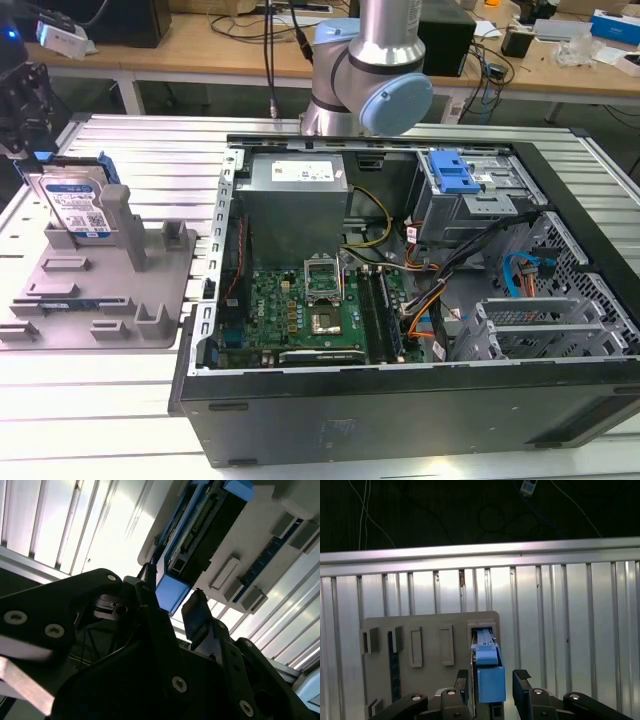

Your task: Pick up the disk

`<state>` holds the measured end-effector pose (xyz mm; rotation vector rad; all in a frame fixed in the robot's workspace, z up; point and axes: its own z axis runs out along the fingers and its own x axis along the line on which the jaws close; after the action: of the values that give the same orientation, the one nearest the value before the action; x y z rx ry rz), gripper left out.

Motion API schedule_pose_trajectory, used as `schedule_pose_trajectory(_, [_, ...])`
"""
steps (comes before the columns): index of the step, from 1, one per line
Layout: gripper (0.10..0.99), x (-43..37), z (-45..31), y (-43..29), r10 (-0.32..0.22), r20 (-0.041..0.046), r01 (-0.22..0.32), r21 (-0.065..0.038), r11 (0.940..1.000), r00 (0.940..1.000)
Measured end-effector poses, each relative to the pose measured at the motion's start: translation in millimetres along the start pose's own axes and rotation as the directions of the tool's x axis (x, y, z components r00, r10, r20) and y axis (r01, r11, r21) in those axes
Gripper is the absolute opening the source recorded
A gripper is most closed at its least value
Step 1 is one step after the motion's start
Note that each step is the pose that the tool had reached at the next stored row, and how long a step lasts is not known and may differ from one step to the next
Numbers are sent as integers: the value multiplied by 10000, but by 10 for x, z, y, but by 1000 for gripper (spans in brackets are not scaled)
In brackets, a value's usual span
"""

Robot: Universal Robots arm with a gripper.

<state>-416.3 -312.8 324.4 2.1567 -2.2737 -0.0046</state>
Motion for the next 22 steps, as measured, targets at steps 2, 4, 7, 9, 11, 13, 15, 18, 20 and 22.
schedule_pose_trajectory(2, [482,8,13,-1,-2,-1,2,-2,10000,10000])
schedule_pose_trajectory(4, [482,20,28,-1,-1,-1,1,-1,10000,10000])
schedule_pose_trajectory(7, [482,22,44,-1,0,0,0,1,10000,10000])
schedule_pose_trajectory(9, [482,22,61,-2,-1,0,1,1,10000,10000])
schedule_pose_trajectory(11, [482,22,75,-2,-1,0,1,0,10000,10000])
schedule_pose_trajectory(13, [482,22,99,-2,-1,0,1,0,10000,10000])
schedule_pose_trajectory(15, [482,22,114,-2,-1,0,1,0,10000,10000])
schedule_pose_trajectory(18, [482,22,135,-2,-1,0,1,0,10000,10000])
schedule_pose_trajectory(20, [482,22,155,-3,-1,0,1,2,10000,10000])
schedule_pose_trajectory(22, [482,22,174,-2,-1,0,1,3,10000,10000])
